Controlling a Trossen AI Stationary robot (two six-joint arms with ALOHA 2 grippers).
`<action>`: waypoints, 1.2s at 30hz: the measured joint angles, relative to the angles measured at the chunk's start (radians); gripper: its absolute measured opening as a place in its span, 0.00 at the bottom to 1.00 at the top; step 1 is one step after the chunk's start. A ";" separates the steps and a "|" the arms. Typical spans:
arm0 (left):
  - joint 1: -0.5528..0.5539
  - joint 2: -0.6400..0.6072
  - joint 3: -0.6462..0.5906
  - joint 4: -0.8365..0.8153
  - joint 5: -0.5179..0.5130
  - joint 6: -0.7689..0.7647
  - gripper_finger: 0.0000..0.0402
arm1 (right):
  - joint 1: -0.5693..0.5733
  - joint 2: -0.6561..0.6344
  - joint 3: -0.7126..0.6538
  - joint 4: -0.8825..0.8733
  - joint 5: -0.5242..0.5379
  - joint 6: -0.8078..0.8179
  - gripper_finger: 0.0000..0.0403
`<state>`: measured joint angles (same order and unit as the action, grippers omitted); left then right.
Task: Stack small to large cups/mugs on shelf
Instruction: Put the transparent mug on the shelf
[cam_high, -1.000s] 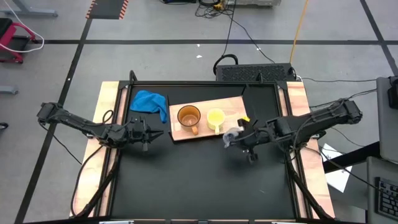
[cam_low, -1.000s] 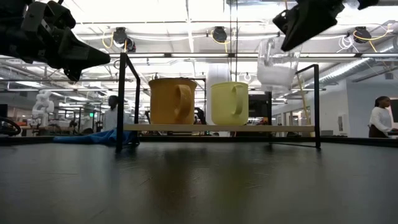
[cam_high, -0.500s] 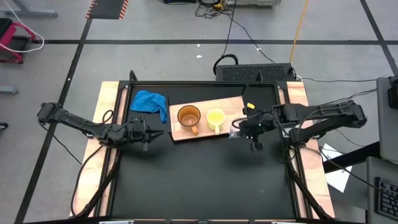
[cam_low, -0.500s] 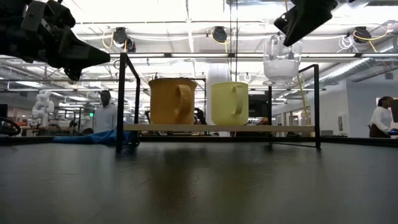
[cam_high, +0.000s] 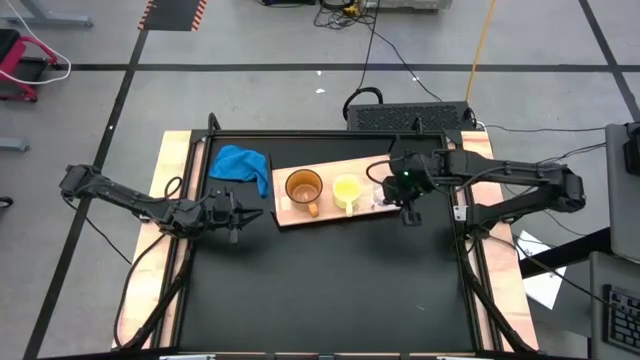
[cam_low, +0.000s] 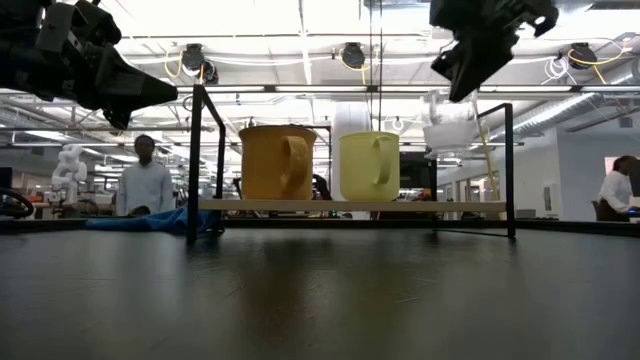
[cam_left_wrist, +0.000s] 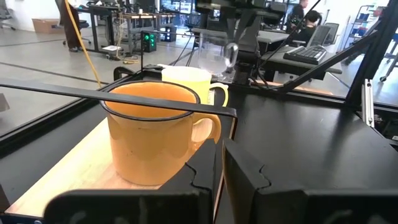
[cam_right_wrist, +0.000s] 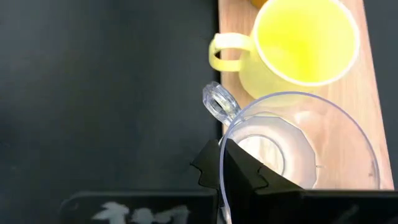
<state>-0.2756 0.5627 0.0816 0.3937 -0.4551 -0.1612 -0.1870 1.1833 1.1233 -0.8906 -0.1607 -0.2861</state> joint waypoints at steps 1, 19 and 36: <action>0.000 0.000 0.000 0.000 0.000 0.000 0.08 | -0.008 0.012 0.000 0.002 -0.001 -0.011 0.00; 0.000 0.000 0.000 -0.005 0.000 0.009 0.08 | -0.124 0.093 0.000 0.013 -0.089 -0.179 0.00; 0.000 0.000 0.000 -0.007 0.000 0.021 0.08 | -0.148 0.094 -0.073 0.115 -0.128 -0.144 0.00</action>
<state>-0.2755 0.5627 0.0816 0.3864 -0.4549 -0.1406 -0.3347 1.2770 1.0500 -0.7757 -0.2887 -0.4304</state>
